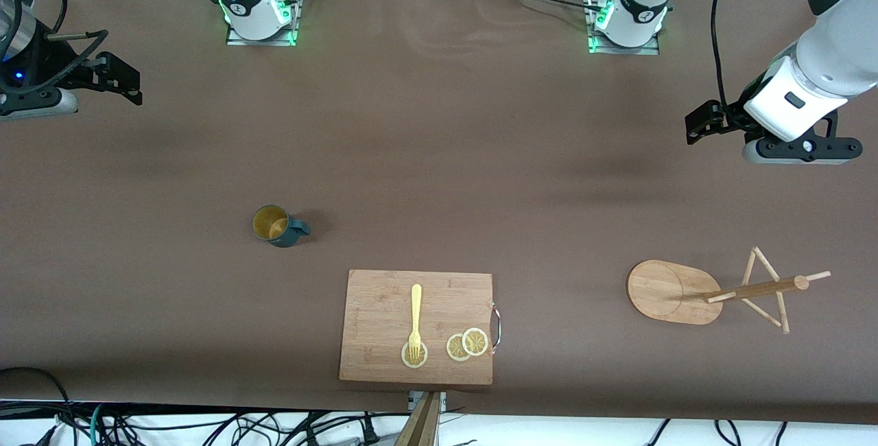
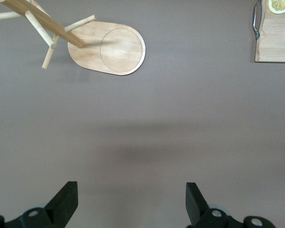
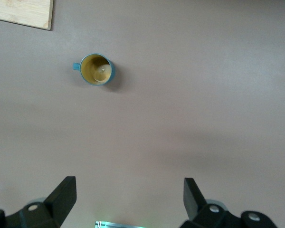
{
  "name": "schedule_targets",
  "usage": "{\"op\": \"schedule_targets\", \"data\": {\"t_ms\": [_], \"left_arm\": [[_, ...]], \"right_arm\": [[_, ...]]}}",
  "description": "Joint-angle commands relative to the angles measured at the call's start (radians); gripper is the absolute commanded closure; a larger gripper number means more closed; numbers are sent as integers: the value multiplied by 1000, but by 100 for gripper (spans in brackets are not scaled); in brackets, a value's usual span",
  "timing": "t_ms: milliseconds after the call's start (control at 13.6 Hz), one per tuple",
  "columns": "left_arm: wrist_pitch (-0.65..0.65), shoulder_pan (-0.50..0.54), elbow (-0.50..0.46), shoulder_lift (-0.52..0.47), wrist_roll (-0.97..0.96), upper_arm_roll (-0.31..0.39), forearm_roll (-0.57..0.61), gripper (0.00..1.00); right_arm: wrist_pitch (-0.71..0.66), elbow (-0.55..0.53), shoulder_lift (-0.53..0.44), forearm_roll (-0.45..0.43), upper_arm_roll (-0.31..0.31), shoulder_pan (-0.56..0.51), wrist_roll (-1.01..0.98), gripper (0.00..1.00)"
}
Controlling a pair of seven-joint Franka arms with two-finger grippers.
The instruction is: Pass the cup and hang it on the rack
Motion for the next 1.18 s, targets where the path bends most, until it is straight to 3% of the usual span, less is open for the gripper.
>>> {"op": "schedule_targets", "data": {"t_ms": [0, 1102], "left_arm": [[-15, 7, 14, -1, -1, -8, -8, 0], [-15, 6, 14, -1, -1, -6, -8, 0]], "right_arm": [[16, 10, 5, -5, 8, -11, 39, 0], [33, 19, 8, -4, 9, -6, 44, 0]]}}
